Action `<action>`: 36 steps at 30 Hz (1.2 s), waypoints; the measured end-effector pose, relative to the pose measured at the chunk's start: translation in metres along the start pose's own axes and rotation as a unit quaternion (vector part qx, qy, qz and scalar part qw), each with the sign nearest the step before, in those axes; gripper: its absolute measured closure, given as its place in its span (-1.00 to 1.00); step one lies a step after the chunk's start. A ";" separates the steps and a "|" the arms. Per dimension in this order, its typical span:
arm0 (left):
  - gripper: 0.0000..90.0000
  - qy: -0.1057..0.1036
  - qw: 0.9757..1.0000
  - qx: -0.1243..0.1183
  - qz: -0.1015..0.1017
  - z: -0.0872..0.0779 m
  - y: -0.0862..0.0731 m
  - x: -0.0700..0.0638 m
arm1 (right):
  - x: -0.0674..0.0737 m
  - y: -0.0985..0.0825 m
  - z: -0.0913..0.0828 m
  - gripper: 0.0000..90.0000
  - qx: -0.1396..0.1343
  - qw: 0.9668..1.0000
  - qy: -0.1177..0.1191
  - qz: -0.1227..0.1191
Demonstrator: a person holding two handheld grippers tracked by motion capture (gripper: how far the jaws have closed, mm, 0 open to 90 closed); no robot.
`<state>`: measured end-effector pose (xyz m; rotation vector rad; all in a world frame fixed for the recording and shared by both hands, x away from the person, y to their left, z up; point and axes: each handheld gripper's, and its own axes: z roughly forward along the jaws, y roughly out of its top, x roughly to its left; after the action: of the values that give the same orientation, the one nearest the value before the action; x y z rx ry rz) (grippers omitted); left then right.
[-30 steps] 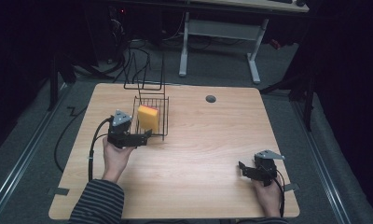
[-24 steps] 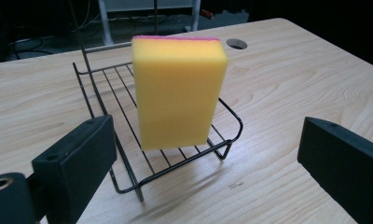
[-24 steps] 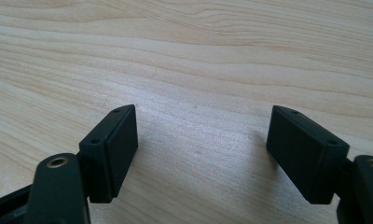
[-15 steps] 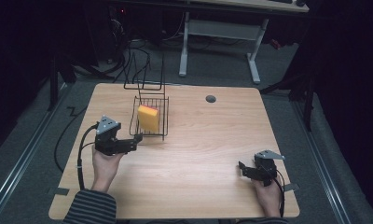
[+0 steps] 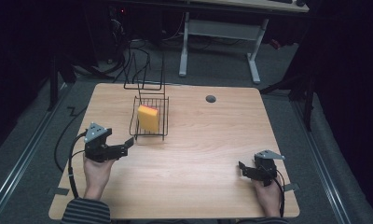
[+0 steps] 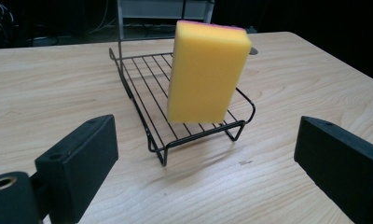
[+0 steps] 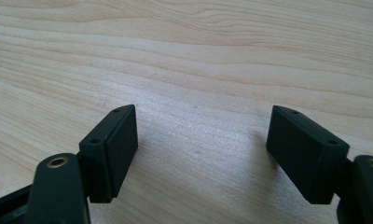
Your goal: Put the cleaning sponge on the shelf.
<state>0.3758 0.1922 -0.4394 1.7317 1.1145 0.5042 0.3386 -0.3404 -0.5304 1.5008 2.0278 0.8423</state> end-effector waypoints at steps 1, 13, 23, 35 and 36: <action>-0.85 0.001 1.000 0.000 0.000 0.000 -0.001 0.001 | 0.000 0.000 0.000 -0.44 0.000 1.000 0.000 0.000; -0.83 0.003 1.000 0.010 -0.011 -0.004 -0.019 0.009 | 0.000 0.000 0.000 -0.44 0.000 1.000 0.000 0.000; -0.81 0.013 0.999 0.022 -0.025 -0.006 -0.032 0.017 | 0.000 0.000 0.000 -0.44 0.000 1.000 -0.001 0.001; -0.79 0.021 0.998 0.036 -0.041 -0.004 -0.046 0.027 | 0.000 0.000 0.000 -0.44 0.001 1.000 -0.001 0.002; -0.78 0.022 0.998 0.037 -0.041 -0.003 -0.047 0.027 | 0.000 0.000 0.000 -0.44 0.000 1.000 -0.001 0.001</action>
<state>0.3658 0.2218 -0.4835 1.7372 1.2446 0.4571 0.3384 -0.3402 -0.5304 1.5036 2.0262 0.8416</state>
